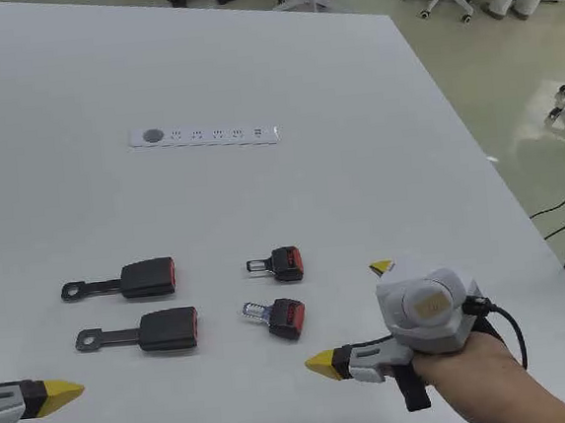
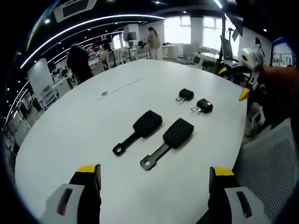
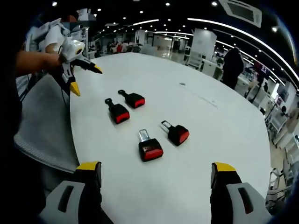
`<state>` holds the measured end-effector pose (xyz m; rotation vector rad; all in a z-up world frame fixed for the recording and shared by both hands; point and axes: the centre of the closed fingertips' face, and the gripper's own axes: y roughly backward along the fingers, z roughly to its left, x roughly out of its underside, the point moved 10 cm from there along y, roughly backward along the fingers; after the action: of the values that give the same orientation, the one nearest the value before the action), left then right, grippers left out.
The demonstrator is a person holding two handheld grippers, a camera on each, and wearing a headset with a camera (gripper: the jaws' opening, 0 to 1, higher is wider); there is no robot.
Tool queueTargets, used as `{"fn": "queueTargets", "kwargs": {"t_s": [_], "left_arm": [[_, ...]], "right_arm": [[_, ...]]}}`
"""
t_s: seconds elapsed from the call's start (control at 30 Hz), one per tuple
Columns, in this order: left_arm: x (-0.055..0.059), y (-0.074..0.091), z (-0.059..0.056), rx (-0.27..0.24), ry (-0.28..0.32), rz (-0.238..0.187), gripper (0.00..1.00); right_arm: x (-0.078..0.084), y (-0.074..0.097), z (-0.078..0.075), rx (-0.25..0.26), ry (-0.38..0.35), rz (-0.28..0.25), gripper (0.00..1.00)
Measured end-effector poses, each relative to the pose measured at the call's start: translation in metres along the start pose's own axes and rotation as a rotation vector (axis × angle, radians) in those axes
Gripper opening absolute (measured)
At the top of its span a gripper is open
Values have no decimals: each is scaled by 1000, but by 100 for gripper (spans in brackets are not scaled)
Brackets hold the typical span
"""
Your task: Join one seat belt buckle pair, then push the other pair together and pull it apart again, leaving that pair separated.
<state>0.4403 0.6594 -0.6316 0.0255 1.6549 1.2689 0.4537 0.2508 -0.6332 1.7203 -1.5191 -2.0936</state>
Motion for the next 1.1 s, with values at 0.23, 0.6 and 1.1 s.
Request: {"fn": "queueTargets", "kwargs": {"t_s": [0.23,0.6,1.1], "left_arm": [[-4,1,0,8,-21,19,87],[-5,2,-12,17,-16,25,93],[-10,-3,-12,-8,-6,15,98]], "right_arm": [[-6,-5,-1,-23,10,3,98],[-7,-5,-1,-32,7,-3,97],[-5,2,7,-23,14,-6,98]]}}
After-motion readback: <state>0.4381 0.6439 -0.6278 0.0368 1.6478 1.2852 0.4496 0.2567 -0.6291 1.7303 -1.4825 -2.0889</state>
